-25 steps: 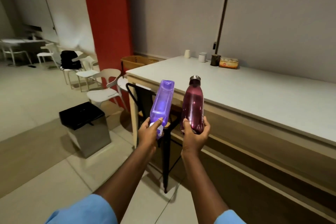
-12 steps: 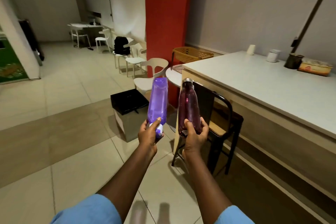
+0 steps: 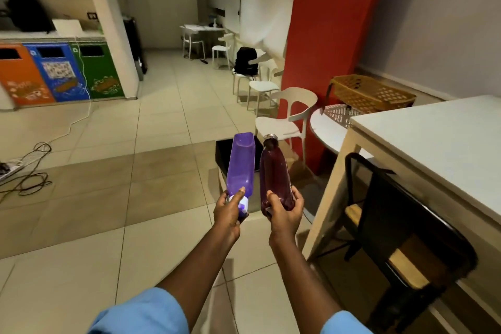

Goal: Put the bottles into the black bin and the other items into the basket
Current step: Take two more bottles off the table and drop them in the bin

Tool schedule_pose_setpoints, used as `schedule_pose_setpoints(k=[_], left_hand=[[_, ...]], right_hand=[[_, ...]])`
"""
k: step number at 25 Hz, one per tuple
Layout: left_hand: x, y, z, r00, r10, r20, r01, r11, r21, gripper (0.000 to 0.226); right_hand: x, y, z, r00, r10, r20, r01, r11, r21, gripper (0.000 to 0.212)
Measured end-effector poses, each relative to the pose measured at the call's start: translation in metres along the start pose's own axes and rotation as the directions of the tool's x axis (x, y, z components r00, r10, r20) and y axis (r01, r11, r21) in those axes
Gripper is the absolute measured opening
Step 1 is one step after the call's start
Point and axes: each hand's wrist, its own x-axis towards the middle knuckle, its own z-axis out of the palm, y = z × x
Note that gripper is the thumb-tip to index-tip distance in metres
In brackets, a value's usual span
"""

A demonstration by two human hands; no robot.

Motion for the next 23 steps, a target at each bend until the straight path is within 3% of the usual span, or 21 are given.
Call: schedule_pose_setpoints(k=[6, 16, 23], left_hand=[[0.125, 0.031, 0.029, 0.998, 0.020, -0.061, -0.018, 0.999, 0.033, 0.054], [0.323, 0.107, 0.072, 0.998, 0.034, -0.050, -0.026, 0.987, 0.160, 0.055], [0.455, 0.136, 0.101, 0.985, -0.051, -0.163, 0.086, 0.973, 0.215, 0.045]], right_hand=[[0.100, 0.033, 0.074, 0.999, 0.032, 0.037, -0.028, 0.994, -0.109, 0.063], [0.258, 0.067, 0.216, 0.999, 0.034, -0.042, -0.040, 0.987, -0.156, 0.068], [0.377, 0.107, 0.274, 0.984, 0.156, -0.086, -0.172, 0.957, -0.233, 0.072]])
